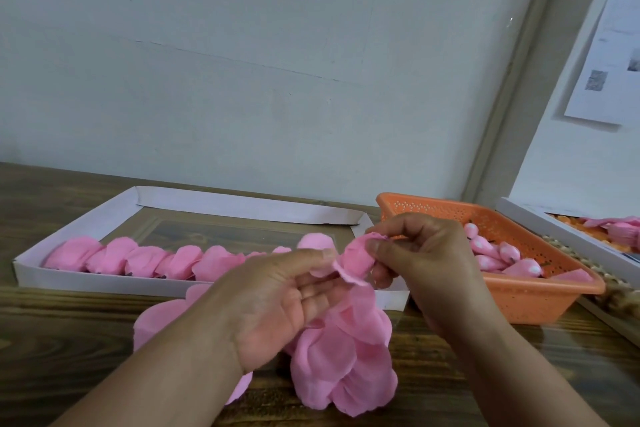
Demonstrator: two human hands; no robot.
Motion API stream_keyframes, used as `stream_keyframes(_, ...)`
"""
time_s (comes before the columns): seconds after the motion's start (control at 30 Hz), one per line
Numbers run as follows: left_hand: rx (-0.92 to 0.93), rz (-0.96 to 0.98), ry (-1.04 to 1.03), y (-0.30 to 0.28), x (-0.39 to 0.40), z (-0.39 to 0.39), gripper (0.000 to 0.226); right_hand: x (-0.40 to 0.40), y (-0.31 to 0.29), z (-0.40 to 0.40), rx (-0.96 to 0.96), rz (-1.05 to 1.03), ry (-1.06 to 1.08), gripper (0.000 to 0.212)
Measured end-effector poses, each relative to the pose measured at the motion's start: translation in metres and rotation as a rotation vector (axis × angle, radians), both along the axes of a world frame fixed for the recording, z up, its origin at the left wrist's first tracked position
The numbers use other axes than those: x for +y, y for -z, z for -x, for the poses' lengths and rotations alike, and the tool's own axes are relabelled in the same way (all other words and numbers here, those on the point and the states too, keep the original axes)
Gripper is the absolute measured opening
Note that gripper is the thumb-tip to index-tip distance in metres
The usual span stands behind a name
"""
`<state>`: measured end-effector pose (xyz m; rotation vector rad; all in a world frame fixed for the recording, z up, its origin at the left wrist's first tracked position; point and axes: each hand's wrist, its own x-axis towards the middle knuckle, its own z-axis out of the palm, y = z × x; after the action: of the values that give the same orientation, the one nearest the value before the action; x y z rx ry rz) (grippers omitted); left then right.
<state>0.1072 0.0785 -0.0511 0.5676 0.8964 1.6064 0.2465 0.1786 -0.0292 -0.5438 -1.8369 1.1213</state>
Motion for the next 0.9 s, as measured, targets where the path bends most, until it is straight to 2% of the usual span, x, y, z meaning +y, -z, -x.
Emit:
stream_keyframes(0.17,0.279,0.134,-0.206,0.008,0.004,-0.012,0.017,-0.012,0.001,0.004,-0.063,-0.105,0.011,0.018)
stream_keyframes(0.3,0.598,0.196,-0.396,0.006,0.001,-0.013,0.023,-0.018,-0.003,0.002,-0.137,-0.220,-0.025,0.022)
stream_keyframes(0.37,0.691,0.197,-0.470,0.002,-0.001,-0.013,0.026,-0.019,-0.005,0.000,-0.152,-0.272,-0.039,0.019)
stream_keyframes(0.67,0.853,0.095,-0.411,0.000,-0.005,-0.018,0.039,-0.021,-0.006,-0.003,-0.334,-0.496,-0.241,0.017)
stream_keyframes(0.8,0.864,0.046,-0.351,0.000,-0.005,-0.017,0.040,-0.020,-0.008,-0.004,-0.324,-0.428,-0.222,0.016)
stream_keyframes(0.9,0.826,0.017,-0.286,-0.002,-0.006,-0.017,0.041,-0.018,-0.008,-0.004,-0.299,-0.296,-0.196,0.029)
